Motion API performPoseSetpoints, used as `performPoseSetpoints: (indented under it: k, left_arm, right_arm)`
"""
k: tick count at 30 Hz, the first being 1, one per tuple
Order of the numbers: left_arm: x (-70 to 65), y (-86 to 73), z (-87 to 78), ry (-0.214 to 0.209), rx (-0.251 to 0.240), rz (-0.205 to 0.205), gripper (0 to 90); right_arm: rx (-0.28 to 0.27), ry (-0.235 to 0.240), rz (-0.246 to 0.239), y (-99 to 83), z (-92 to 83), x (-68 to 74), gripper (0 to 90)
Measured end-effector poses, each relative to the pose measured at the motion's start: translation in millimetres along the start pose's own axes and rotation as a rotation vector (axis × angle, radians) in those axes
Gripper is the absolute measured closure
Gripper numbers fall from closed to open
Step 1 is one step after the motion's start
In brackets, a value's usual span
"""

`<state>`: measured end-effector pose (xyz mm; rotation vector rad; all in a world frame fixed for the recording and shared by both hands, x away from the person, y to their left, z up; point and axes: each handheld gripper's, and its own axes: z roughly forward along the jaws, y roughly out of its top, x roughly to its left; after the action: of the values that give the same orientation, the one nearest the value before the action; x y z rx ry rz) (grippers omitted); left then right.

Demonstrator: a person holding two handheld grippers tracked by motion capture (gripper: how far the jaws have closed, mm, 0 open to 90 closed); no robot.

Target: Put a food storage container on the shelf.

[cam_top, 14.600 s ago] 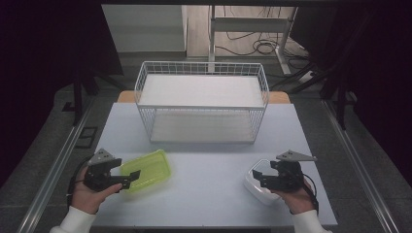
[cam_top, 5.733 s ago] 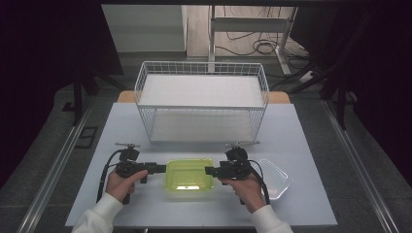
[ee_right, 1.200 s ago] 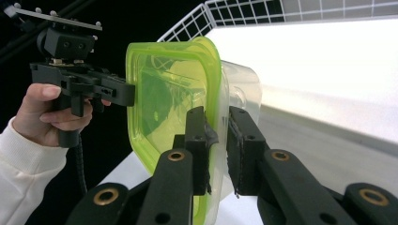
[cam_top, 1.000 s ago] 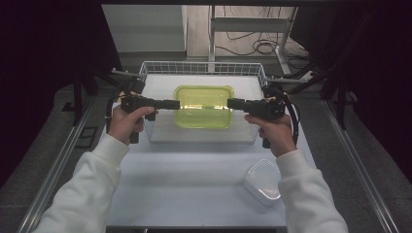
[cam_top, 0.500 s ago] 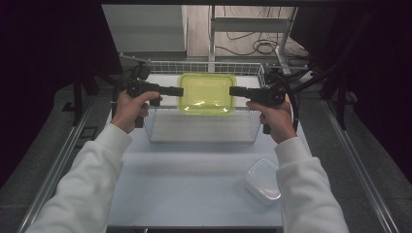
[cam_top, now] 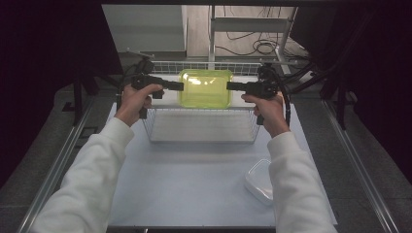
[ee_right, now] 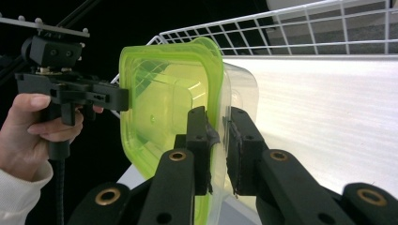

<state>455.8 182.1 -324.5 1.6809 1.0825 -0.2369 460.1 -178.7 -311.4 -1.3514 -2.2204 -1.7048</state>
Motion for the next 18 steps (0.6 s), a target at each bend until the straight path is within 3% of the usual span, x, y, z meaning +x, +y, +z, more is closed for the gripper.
performPoseSetpoints:
  k: [3,7,13,18]
  left_arm:
    - [4.6,2.2,1.3,-0.011,-0.006,-0.019,80.8]
    - [13.7,5.4,3.4,-0.037,-0.023,-0.075,80.7]
    - [26.8,10.3,7.5,-0.062,-0.022,-0.163,79.3]
    - [33.5,13.2,11.0,-0.063,-0.024,-0.206,77.3]
  right_arm:
    - [-0.010,0.008,0.019,2.3,2.7,-5.5,79.7]
    - [0.000,0.015,0.053,5.3,6.6,-10.6,78.6]
    - [0.040,-0.034,0.111,10.9,18.3,-14.2,75.0]
    - [0.043,-0.063,0.168,13.3,27.1,-17.8,73.7]
